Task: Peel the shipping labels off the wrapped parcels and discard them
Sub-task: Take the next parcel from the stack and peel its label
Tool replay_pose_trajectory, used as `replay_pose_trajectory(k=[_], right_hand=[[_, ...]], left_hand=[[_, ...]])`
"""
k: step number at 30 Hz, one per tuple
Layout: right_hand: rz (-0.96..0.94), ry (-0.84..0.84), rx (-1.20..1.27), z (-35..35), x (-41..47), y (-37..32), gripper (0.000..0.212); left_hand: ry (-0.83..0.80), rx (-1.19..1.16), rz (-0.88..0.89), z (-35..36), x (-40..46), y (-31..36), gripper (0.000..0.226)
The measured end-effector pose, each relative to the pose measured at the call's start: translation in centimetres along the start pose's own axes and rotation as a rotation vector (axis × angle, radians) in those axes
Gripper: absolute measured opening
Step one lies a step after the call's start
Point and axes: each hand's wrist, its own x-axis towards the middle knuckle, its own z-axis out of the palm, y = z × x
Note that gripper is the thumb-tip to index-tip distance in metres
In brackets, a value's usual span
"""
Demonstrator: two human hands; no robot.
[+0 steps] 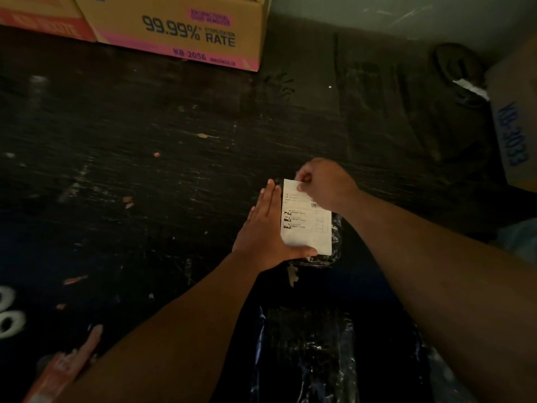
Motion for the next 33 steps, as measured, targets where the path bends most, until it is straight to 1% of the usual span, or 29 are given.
replay_pose_trajectory(k=[2,3,4,6,7,9,11,14,16,17,18,19,21,22,23,24,26,27,30,33], right_hand=[[0.000,-0.023,0.047,-0.2,0.2,0.1,0.035],[0.001,-0.043,0.061,-0.2,0.4,0.1,0.038],[0.000,-0.056,0.052,-0.1,0.4,0.0,0.037],[-0.003,-0.045,0.024,0.1,0.4,-0.3,0.024],[-0.003,-0.024,0.034,0.2,0.3,-0.5,0.018],[-0.006,0.002,0.094,0.1,0.2,-0.4,0.013],[-0.010,-0.026,0.161,-0.4,0.1,0.0,0.013],[0.006,-0.076,0.310,-1.7,0.0,0.7,0.023],[0.042,-0.038,0.403,-2.4,0.1,0.9,0.026],[0.058,-0.014,0.411,-2.7,0.2,1.0,0.026],[0.067,-0.009,0.395,-2.9,0.2,1.0,0.025],[0.073,-0.040,0.358,-3.1,0.1,1.0,0.025],[0.064,-0.171,0.174,-3.0,-0.4,0.8,0.037],[0.049,-0.204,0.060,-2.6,-0.6,0.7,0.041],[0.034,-0.190,-0.029,-2.0,-0.6,0.8,0.039],[0.023,-0.137,-0.068,-1.6,-0.7,0.7,0.031],[0.018,-0.055,-0.071,-1.4,-0.9,0.7,0.016],[0.002,-0.046,-0.068,-1.6,-1.1,0.8,0.013],[-0.089,-0.054,-0.029,-2.7,-1.8,1.2,0.012],[-0.123,-0.047,-0.015,-3.4,-2.5,1.2,0.012]], left_hand=[[0.002,-0.005,-0.002,0.0,0.0,0.0,0.153],[0.002,-0.008,-0.003,0.0,0.0,0.0,0.153],[0.002,-0.008,-0.003,-0.1,0.0,0.0,0.153],[-0.003,-0.006,-0.005,-0.1,0.0,0.0,0.154],[-0.004,-0.006,-0.007,-0.1,0.0,0.0,0.154],[-0.005,-0.006,-0.008,-0.1,-0.1,0.0,0.154],[-0.005,-0.010,-0.009,-0.1,0.0,0.0,0.154],[-0.006,-0.021,-0.009,-0.1,0.0,-0.1,0.155],[-0.012,-0.033,-0.011,-0.2,0.0,-0.1,0.155],[-0.014,-0.036,-0.013,-0.2,-0.1,0.0,0.155],[-0.015,-0.039,-0.012,-0.2,-0.1,0.0,0.156],[-0.021,-0.041,-0.008,-0.3,-0.2,-0.1,0.157],[-0.045,-0.034,0.004,-0.5,-0.1,-0.1,0.162],[-0.064,-0.027,0.006,-0.7,-0.1,-0.1,0.164],[-0.083,-0.020,0.006,-0.9,-0.1,-0.1,0.165],[-0.095,-0.014,0.005,-0.9,-0.1,-0.1,0.165],[-0.099,-0.005,0.006,-1.0,-0.1,0.0,0.166],[-0.101,-0.001,0.005,-1.0,-0.2,0.1,0.166],[-0.094,0.007,0.001,-0.9,-0.2,0.0,0.165],[-0.085,0.016,-0.002,-0.9,-0.2,0.0,0.164]])
